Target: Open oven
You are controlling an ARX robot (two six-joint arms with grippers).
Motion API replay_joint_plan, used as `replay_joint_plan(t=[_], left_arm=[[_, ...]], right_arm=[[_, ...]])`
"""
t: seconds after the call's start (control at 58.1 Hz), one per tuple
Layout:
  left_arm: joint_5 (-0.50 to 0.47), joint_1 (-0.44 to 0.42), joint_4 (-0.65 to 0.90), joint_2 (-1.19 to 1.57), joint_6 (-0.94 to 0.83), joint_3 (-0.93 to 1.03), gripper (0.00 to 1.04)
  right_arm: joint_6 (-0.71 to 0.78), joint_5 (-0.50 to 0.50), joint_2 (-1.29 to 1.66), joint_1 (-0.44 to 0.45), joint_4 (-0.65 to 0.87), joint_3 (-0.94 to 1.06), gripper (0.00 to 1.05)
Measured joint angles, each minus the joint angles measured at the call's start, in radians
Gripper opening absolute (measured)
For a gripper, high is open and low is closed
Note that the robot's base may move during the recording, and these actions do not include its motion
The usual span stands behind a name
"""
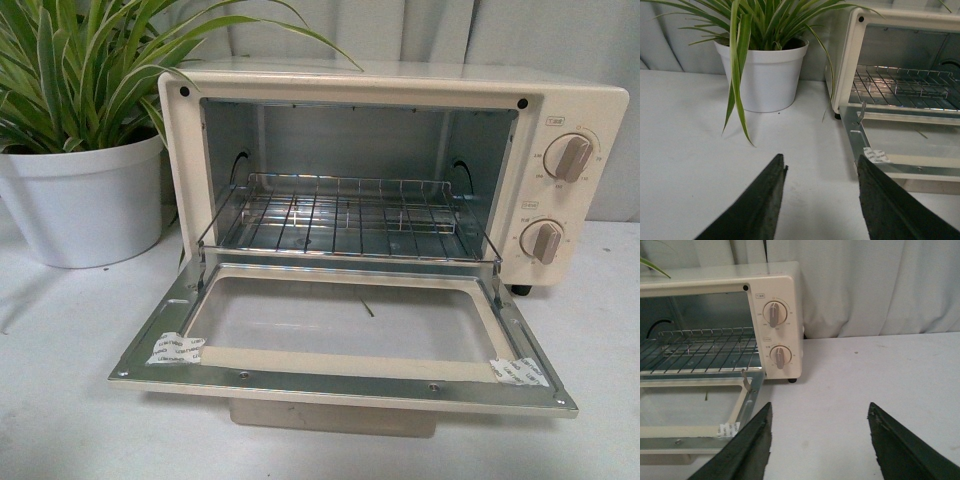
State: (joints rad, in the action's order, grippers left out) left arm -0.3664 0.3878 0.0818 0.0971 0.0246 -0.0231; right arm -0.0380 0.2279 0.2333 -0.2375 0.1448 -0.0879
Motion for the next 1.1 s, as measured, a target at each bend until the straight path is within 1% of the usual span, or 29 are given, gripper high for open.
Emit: replay_joint_plan(t=[0.034,0.069,0.103,0.155,0.172,0.207,0.241,0.275,0.31,0.361,0.396,0.43,0.499,1.033,1.05,1.084,1.101], left_arm=[[0.033,-0.032,-0.016,-0.021,-0.005,0.011,0.38],[0.066,-0.069,-0.027,-0.035,-0.007,0.011,0.29],[0.086,-0.091,-0.034,-0.045,-0.009,0.011,0.23],[0.118,-0.13,-0.045,-0.059,-0.01,0.011,0.13],[0.124,-0.136,-0.047,-0.06,-0.01,0.011,0.11],[0.147,-0.159,-0.052,-0.066,-0.011,0.011,0.04],[0.163,-0.174,-0.056,-0.07,-0.014,0.011,0.04],[0.182,-0.192,-0.06,-0.073,-0.014,0.011,0.04],[0.192,-0.204,-0.063,-0.075,-0.016,0.011,0.04],[0.219,-0.228,-0.068,-0.08,-0.016,0.011,0.04],[0.296,-0.279,-0.077,-0.088,-0.017,0.011,0.04],[0.337,-0.322,-0.08,-0.091,-0.018,0.011,0.04],[0.352,-0.379,-0.082,-0.093,-0.018,0.011,0.04],[0.363,-0.383,-0.082,-0.094,-0.018,0.011,0.04],[0.363,-0.383,-0.082,-0.094,-0.017,0.011,0.07],[0.363,-0.383,-0.082,-0.094,-0.017,0.011,0.14],[0.363,-0.383,-0.082,-0.094,-0.017,0.011,0.18]], right_arm=[[0.01,-0.013,-0.014,0.015,-0.009,0.005,0.43],[0.016,-0.015,-0.062,0.023,-0.075,0.006,0.35],[0.021,-0.037,-0.108,0.036,-0.122,0.014,0.28],[0.026,-0.053,-0.147,0.053,-0.137,0.023,0.19],[0.027,-0.066,-0.156,0.061,-0.138,0.023,0.15],[0.028,-0.078,-0.165,0.076,-0.138,0.023,0.1],[0.03,-0.148,-0.174,0.118,-0.145,0.024,0.04],[0.035,-0.192,-0.178,0.162,-0.148,0.028,0.01],[0.034,-0.218,-0.182,0.205,-0.15,0.033,0.01],[0.034,-0.217,-0.185,0.229,-0.15,0.036,0.01],[0.034,-0.218,-0.188,0.232,-0.15,0.039,0.01],[0.034,-0.224,-0.192,0.233,-0.15,0.041,0.01],[0.034,-0.229,-0.222,0.234,-0.147,0.071,0.01],[0.034,-0.227,-0.23,0.234,-0.148,0.081,0.01],[0.035,-0.227,-0.23,0.234,-0.148,0.081,0.02],[0.035,-0.227,-0.23,0.234,-0.148,0.081,0.1],[0.035,-0.227,-0.23,0.234,-0.148,0.081,0.12]])
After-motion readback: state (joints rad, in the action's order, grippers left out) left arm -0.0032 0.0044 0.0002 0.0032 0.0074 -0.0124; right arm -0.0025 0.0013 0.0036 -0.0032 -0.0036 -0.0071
